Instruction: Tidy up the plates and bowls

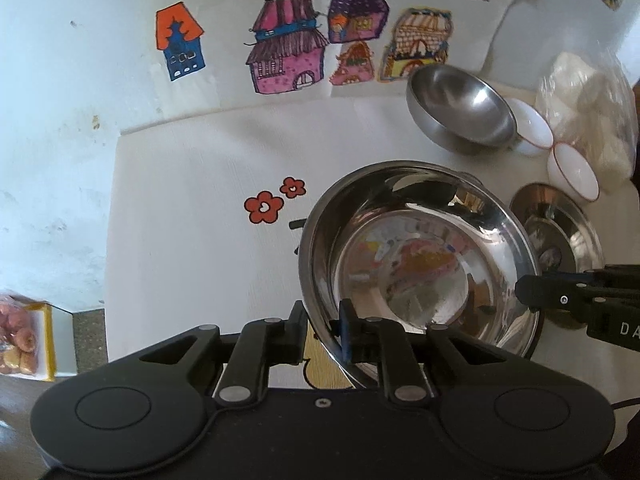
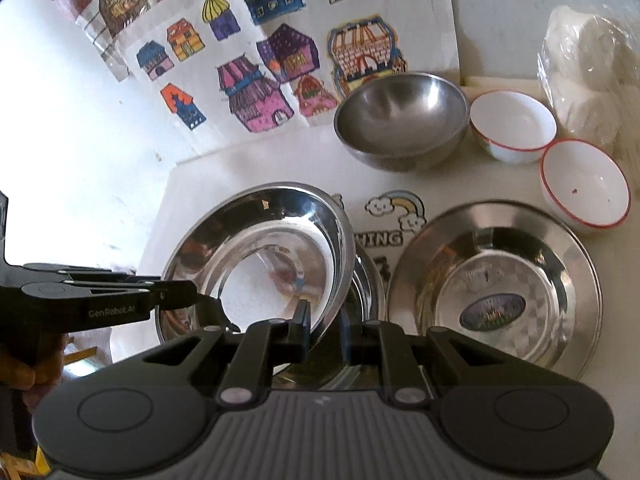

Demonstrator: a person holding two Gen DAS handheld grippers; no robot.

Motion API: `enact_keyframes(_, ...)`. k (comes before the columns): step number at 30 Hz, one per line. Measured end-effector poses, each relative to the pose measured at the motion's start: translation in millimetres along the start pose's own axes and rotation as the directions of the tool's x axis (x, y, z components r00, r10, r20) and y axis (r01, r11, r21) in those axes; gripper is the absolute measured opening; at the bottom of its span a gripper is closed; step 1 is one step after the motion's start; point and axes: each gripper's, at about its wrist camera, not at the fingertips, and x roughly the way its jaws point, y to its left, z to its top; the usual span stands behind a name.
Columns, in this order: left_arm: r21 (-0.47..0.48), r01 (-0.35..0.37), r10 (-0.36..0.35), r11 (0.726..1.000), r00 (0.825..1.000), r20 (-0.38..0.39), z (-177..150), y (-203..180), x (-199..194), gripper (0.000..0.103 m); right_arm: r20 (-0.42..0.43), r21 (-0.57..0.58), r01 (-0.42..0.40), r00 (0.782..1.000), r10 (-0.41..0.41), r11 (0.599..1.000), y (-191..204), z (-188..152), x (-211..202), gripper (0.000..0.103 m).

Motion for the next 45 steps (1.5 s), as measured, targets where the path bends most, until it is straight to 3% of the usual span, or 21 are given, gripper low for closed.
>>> enact_keyframes(12,0.070,-0.026,0.027,0.997,0.999,-0.020,-5,-14,0,0.020,-0.038,0.004,0.008,0.999,-0.008,1.000,-3,-8,0,0.018)
enact_keyframes(31,0.075,-0.031,0.036,0.997,0.997,-0.072,-5,-16,12,0.022,-0.076,0.004,0.028,0.997,-0.027,1.000,-1,-12,6,0.019)
enact_keyframes(42,0.063,-0.040,0.043,0.997,0.998,-0.048,2,-12,7,0.023,-0.070,0.022,0.046,0.997,-0.045,0.999,-3,-15,4,0.030)
enact_keyframes(45,0.050,-0.039,0.041,0.998,0.999,-0.032,4,-9,3,0.032,-0.048,0.011,0.043,0.998,-0.043,0.999,-2,-14,-4,0.038)
